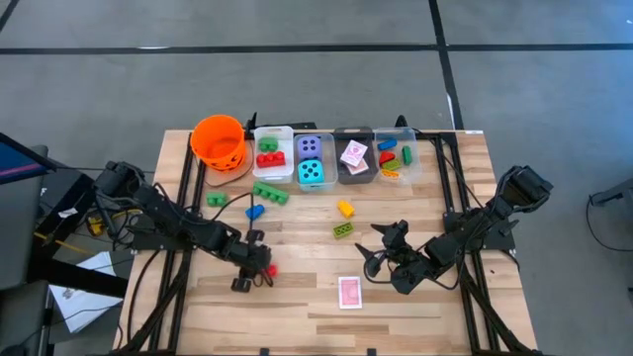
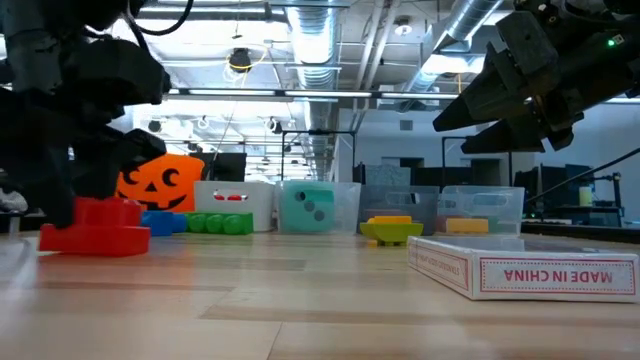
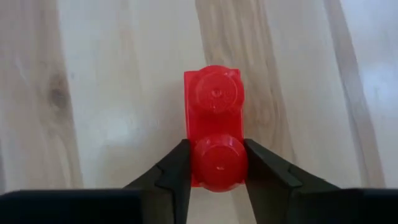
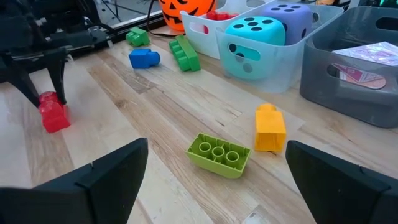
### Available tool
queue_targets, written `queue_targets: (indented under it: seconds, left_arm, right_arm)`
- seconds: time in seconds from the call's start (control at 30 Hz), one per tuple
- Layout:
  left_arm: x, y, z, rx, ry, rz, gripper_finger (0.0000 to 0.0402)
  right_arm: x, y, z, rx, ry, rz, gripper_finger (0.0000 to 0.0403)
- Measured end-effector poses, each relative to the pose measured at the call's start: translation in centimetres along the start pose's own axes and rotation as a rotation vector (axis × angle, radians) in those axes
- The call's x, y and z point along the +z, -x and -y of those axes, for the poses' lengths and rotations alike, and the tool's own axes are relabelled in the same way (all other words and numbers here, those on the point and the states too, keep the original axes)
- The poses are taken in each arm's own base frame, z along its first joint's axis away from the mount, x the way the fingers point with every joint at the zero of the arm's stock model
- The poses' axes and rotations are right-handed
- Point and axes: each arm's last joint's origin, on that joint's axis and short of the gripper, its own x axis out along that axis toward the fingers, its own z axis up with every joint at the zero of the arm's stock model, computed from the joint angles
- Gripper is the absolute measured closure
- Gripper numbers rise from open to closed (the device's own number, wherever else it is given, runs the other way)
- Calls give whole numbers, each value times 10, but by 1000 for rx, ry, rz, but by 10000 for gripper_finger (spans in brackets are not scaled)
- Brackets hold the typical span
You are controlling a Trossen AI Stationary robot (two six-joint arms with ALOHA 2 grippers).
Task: Pick & Place Toys
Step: Put the big red game piece into the white bin
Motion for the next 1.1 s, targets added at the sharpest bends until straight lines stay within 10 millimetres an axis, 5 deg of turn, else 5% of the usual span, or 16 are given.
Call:
queue_targets:
  seconds: [0.23,0.47,1.1]
  left_arm:
    - [13,0,-1,93,-68,153,288]
    - [21,3,-16,418,-88,241,286]
    - [40,25,-125,1075,49,234,291]
  right_arm:
    - [0,0,0,1,0,-2,29]
    - [0,0,0,2,-1,-2,29]
    - [0,0,0,1,0,-2,29]
